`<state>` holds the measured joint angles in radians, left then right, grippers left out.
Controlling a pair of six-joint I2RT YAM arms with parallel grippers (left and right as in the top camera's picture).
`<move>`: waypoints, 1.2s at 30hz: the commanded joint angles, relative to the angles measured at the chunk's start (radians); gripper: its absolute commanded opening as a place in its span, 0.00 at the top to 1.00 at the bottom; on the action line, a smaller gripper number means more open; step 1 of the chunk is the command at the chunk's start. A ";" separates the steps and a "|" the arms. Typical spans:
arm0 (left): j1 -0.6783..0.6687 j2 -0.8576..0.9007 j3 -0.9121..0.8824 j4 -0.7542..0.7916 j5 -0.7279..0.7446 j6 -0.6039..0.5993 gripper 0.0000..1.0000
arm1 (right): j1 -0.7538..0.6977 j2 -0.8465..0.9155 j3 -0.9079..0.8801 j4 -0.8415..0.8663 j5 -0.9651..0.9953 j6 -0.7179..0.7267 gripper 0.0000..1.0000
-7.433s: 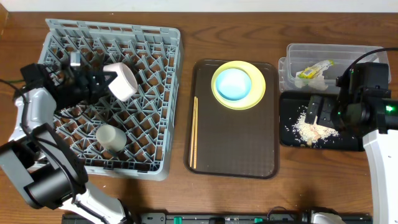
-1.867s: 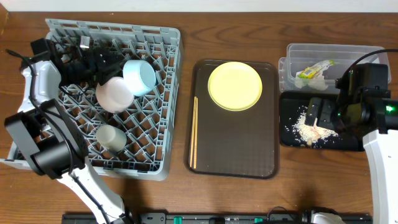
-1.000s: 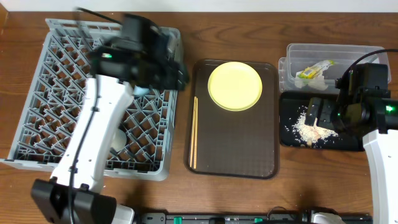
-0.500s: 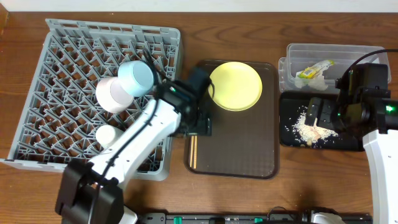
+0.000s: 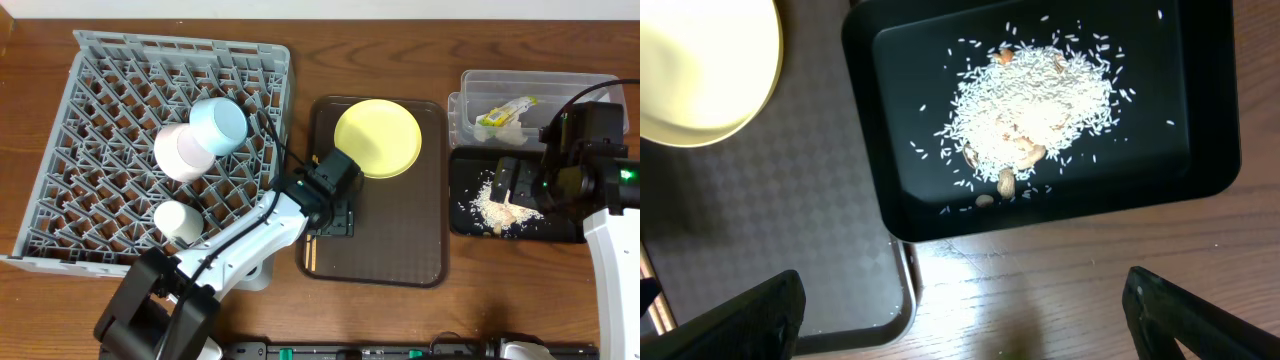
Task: Sort waste into correct bins and load items into the dishwasher
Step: 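Move the left gripper back to the chopsticks on the brown tray, then close the left gripper on the wooden chopsticks beside the plate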
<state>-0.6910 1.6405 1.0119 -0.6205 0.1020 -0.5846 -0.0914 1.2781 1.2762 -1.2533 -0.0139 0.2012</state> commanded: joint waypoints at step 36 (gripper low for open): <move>-0.002 0.069 -0.093 0.114 -0.006 -0.011 0.25 | -0.004 -0.003 0.012 -0.005 0.005 0.008 0.01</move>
<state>-0.6910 1.7077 0.9260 -0.5030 0.1017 -0.5987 -0.0914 1.2781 1.2762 -1.2572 -0.0139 0.2012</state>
